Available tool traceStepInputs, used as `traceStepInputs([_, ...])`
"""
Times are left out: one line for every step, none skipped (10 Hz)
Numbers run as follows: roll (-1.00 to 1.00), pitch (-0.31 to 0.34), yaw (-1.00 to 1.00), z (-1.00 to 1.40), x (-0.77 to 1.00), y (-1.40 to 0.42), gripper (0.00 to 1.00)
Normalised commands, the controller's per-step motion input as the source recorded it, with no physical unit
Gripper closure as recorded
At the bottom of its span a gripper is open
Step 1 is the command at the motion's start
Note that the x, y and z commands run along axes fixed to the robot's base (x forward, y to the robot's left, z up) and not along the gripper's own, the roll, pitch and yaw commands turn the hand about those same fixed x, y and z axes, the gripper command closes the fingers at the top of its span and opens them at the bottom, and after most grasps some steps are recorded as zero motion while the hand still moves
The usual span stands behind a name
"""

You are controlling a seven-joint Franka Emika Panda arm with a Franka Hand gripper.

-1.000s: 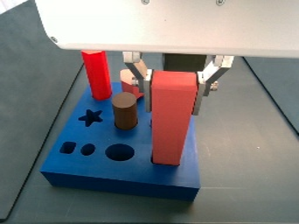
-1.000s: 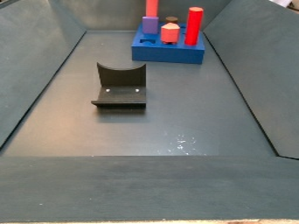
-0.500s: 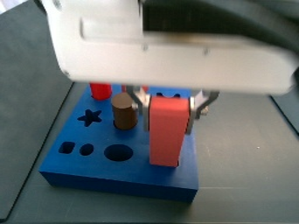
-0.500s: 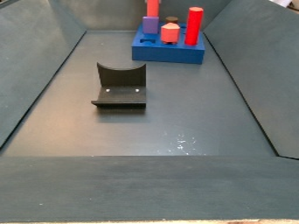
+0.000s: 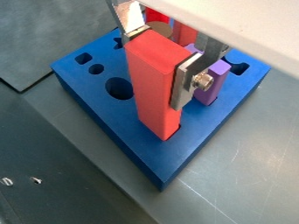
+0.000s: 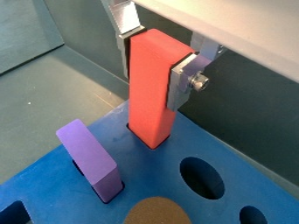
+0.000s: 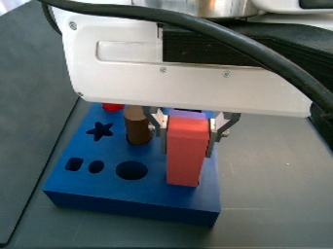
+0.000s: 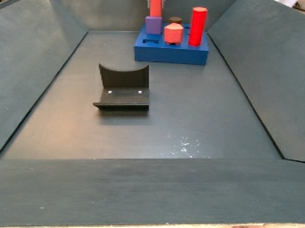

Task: Pick up the rectangle object. Move up. Place the rectangle object on the fixture. Regrasp the rectangle object. Move to above the board. Insert the rectangle object.
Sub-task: Insert the rectangle object.

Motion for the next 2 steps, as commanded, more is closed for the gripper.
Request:
traceStepInputs([0.00,-0.004,0.00,0.00,0.00,0.00,1.00])
traceStepInputs([0.00,0.000,0.00,0.00,0.00,0.00,1.00])
